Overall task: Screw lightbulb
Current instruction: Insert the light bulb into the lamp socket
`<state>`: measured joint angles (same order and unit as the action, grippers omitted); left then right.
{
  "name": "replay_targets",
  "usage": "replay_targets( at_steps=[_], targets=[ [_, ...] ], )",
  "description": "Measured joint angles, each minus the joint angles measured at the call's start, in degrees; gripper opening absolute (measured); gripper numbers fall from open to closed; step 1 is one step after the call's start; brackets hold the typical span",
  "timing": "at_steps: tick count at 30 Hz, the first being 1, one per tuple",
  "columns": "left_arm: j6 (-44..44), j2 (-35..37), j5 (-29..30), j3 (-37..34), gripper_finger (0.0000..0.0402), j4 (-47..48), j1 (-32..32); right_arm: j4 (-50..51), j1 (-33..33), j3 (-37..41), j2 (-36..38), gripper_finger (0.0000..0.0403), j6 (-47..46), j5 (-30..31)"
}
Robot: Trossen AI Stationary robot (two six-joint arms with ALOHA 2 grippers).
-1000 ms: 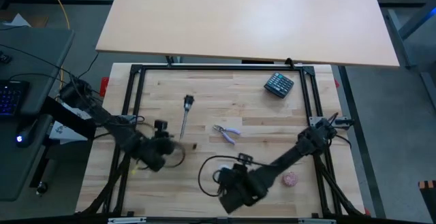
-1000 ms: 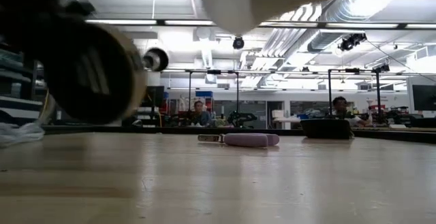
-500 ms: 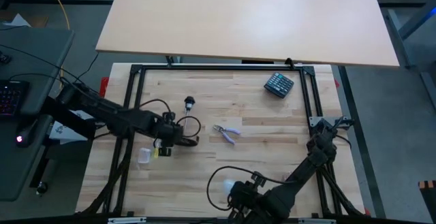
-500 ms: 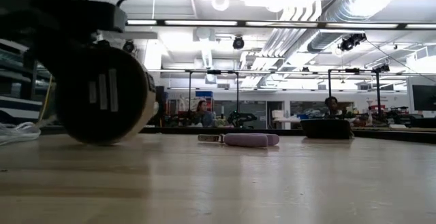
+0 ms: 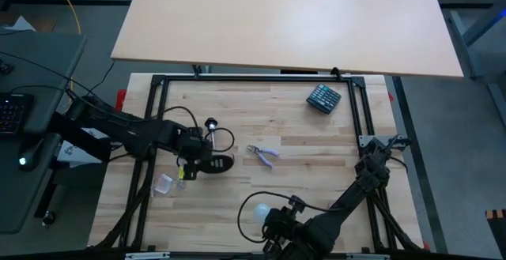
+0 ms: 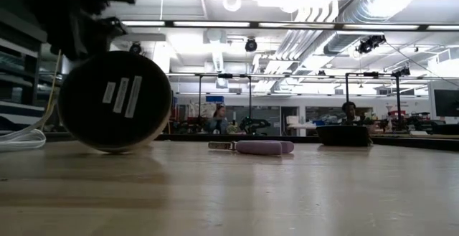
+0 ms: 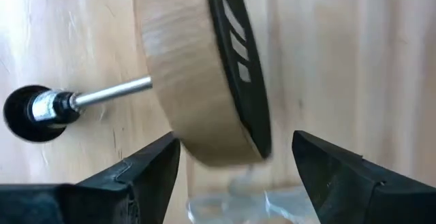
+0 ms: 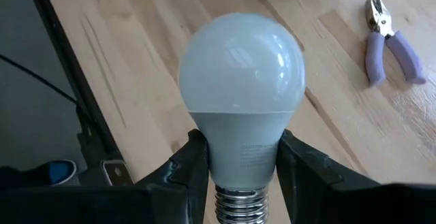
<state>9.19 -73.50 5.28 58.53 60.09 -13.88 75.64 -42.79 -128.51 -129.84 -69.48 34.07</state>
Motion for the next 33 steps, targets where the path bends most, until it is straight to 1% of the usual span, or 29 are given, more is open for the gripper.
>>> replay_targets(
  at_steps=[2, 5, 8, 9, 12, 15, 16, 17, 19, 22, 25, 29, 33],
  targets=[
    [-0.5, 1.1, -1.9, 2.7, 0.0275, 2.6, -0.5, -1.9, 0.8, 0.0, 0.0, 0.0131, 2.1, 0.0],
    [-1.4, 3.2, -3.2, 6.9, 0.0275, 6.4, -2.2, -6.2, 2.8, 0.0, 0.0, 0.0131, 6.7, 0.0],
    [-1.5, 5.2, -3.2, 11.4, 0.0276, 6.8, -5.1, -12.4, 5.6, 0.0, 0.0, 0.0131, 14.2, -0.4],
    [-2.3, 5.7, -2.7, 12.8, 0.0276, 6.2, -6.4, -14.9, 6.7, 0.0, 0.0, 0.0131, 17.1, -1.6],
    [-8.5, 6.0, 2.0, 16.5, 0.0276, 2.9, -11.0, -23.5, 10.4, 0.0, 0.0, 0.0131, 27.1, -7.3],
    [-16.8, 5.5, 8.1, 18.5, 0.0276, -1.5, -16.2, -33.5, 14.2, 0.0, 0.0, 0.0131, 36.5, -15.1],
    [-19.4, 5.3, 9.8, 18.8, 0.0276, -2.5, -17.8, -35.3, 15.4, -0.1, 0.0, 0.0131, 38.5, -17.6],
    [-21.7, 5.0, 11.0, 18.9, 0.0276, -3.2, -19.5, -36.2, 16.5, -0.1, 0.1, 0.0131, 39.7, -19.8],
    [-25.6, 4.6, 13.4, 18.9, 0.0276, -3.1, -22.3, -36.4, 18.2, -0.1, 0.1, 0.0131, 40.4, -22.1],
    [-29.1, 4.2, 17.0, 18.9, 0.0276, -1.8, -25.7, -36.7, 19.9, -0.1, 0.3, 0.0131, 42.8, -23.5],
    [-30.8, 3.8, 20.3, 18.9, 0.0276, -1.4, -27.5, -38.6, 21.2, -0.1, 1.2, 0.0131, 44.0, -24.4],
    [-31.0, 3.7, 21.0, 18.8, 0.0276, -0.9, -28.3, -40.9, 22.8, -0.1, 1.8, 0.0131, 44.6, -26.1],
    [-33.7, 3.8, 20.8, 18.2, 0.0276, -1.3, -28.4, -42.0, 23.5, -0.1, 1.8, 0.0131, 44.9, -26.9]
  ],
)
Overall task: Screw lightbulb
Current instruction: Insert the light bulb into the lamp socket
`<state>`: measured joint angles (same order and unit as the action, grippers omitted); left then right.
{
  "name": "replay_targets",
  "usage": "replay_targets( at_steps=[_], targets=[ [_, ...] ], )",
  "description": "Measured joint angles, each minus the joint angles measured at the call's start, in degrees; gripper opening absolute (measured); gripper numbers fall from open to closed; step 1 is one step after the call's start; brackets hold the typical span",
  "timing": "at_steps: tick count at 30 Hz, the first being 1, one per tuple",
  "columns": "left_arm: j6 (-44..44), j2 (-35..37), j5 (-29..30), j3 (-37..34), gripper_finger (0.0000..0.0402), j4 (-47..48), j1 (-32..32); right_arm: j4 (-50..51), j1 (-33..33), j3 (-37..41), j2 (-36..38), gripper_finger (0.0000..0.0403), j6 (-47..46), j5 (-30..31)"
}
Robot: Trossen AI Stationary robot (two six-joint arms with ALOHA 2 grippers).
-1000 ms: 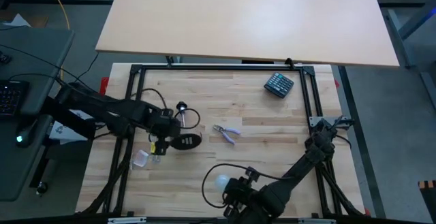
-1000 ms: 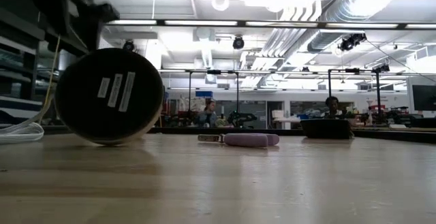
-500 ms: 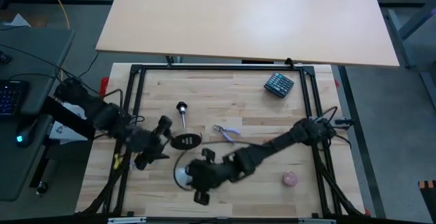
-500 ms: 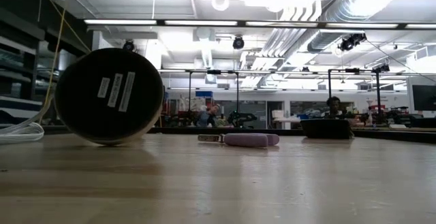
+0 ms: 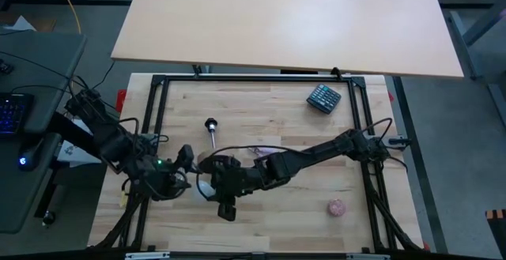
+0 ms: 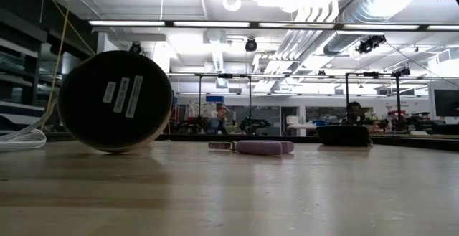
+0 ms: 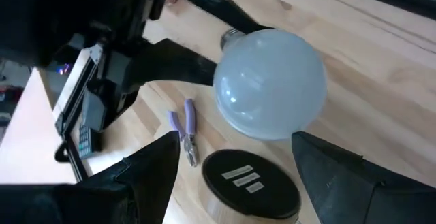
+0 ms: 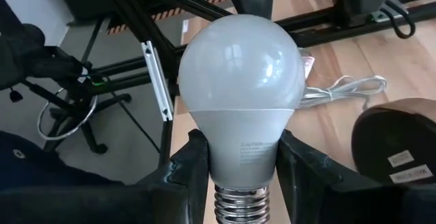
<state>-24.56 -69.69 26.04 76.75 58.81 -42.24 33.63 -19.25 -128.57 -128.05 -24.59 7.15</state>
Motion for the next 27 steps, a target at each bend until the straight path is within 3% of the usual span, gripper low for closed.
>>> replay_targets(
  at_steps=[15, 27],
  targets=[
    [-6.4, -0.8, -1.9, -0.1, 0.0276, -1.0, -0.5, 1.3, 1.5, 0.0, 1.6, 0.0131, 1.6, 1.5],
    [-5.2, -1.1, -4.1, -0.1, 0.0276, -5.5, -0.2, 0.8, 1.7, 0.0, 2.1, 0.0130, 2.4, 0.5]
  ],
)
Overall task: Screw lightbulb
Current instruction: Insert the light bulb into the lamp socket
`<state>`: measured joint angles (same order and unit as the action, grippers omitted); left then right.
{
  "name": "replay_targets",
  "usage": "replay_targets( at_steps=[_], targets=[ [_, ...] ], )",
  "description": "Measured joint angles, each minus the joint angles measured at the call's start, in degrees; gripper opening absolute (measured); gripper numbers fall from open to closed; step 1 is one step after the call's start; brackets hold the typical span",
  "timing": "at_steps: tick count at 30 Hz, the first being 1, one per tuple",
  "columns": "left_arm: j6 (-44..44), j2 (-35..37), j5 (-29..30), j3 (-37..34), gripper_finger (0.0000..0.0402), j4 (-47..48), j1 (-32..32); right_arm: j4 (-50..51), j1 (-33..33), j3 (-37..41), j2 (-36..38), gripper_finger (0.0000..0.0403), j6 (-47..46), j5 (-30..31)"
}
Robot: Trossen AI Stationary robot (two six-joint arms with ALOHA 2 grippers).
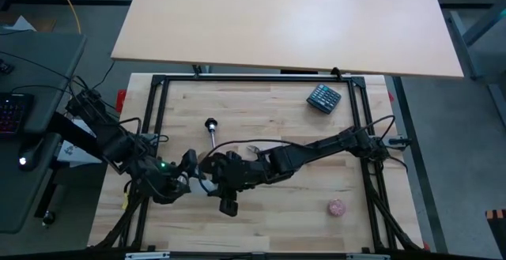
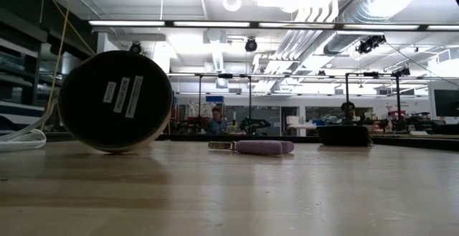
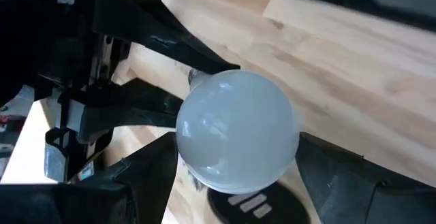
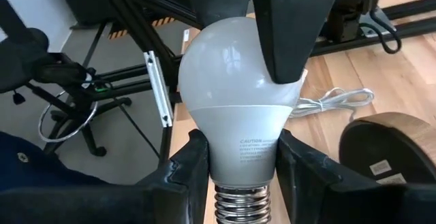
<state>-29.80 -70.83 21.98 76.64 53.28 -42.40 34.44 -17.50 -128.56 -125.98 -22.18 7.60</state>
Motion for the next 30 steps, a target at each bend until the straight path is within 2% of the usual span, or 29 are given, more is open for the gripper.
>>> replay_targets(
  at_steps=[19, 26, 30],
  targets=[
    [13.9, -1.2, -2.6, 0.6, 0.0276, -1.3, -0.3, -0.4, 0.0, 0.0, 0.0, 0.0129, 0.6, -2.1],
    [14.6, -1.3, 3.5, 1.4, 0.0276, 0.1, -0.5, -0.4, 0.1, 0.0, 0.1, 0.0129, 1.0, -1.0],
    [14.3, -1.3, 3.9, 1.4, 0.0276, 1.9, -0.5, -0.4, 0.3, 0.0, 0.1, 0.0129, 0.8, -0.6]
  ],
)
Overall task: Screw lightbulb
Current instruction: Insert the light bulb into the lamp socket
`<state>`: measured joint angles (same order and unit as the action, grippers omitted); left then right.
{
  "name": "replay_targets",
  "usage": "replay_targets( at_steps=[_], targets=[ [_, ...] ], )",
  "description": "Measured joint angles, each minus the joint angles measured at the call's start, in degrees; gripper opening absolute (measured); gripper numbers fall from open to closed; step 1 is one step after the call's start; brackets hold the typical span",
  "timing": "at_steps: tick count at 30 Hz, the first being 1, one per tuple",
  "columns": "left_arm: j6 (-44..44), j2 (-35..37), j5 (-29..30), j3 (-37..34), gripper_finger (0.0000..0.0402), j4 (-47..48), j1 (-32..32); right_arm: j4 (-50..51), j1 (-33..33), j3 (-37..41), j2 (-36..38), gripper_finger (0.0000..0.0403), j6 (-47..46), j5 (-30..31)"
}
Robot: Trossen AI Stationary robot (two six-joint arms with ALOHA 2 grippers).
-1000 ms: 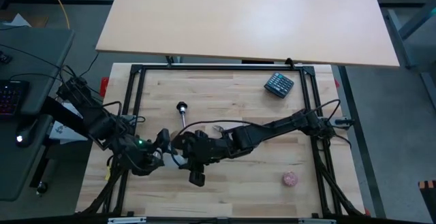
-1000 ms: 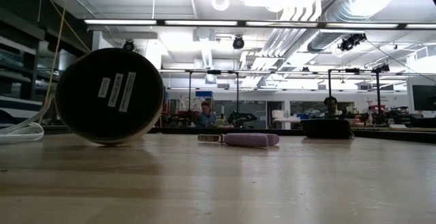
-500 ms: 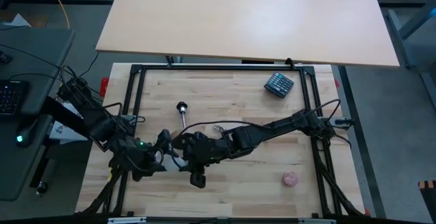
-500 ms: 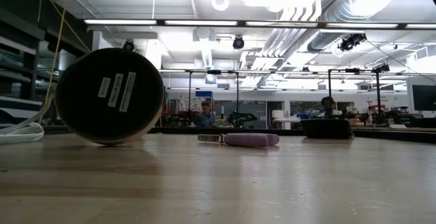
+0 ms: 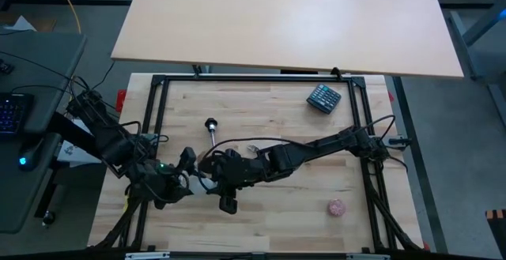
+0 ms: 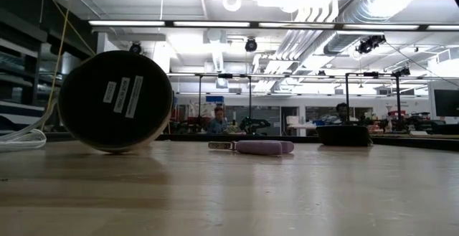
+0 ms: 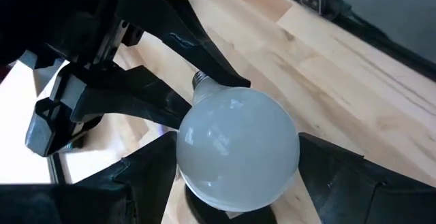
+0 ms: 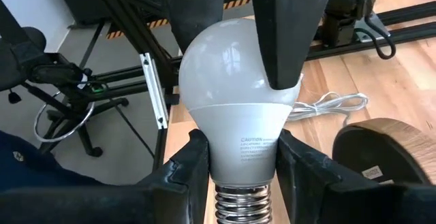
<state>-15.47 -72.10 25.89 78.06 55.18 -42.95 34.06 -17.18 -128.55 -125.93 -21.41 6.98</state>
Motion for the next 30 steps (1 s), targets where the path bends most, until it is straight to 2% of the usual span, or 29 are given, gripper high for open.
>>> replay_targets(
  at_steps=[3, 7, 12, 16, 22, 30],
  targets=[
    [-0.8, 0.0, -2.6, 0.1, 0.0276, 0.2, 0.1, 0.0, 0.0, 0.0, 0.0, 0.0129, -0.3, 0.0],
    [0.2, 0.0, -2.7, 0.1, 0.0286, 0.4, 0.2, -0.1, 0.0, 0.0, 0.0, 0.0129, -0.4, -0.2],
    [0.5, -0.3, -2.4, 0.1, 0.0332, 1.3, 0.3, -0.8, 0.1, 0.0, 0.0, 0.0128, -0.4, 0.5],
    [-2.5, -0.3, -0.6, 0.1, 0.0362, 1.5, 0.1, -1.4, 0.1, 0.0, 0.0, 0.0128, -0.6, 1.7],
    [1.5, -0.3, -0.1, 0.1, 0.0367, 1.4, 0.2, -1.9, 0.1, 0.0, 0.0, 0.0128, 0.3, 2.3],
    [1.7, -0.7, 1.0, 0.1, 0.0367, 0.6, 0.5, -2.6, 0.1, -0.1, 0.0, 0.0128, 0.9, 2.0]
  ],
)
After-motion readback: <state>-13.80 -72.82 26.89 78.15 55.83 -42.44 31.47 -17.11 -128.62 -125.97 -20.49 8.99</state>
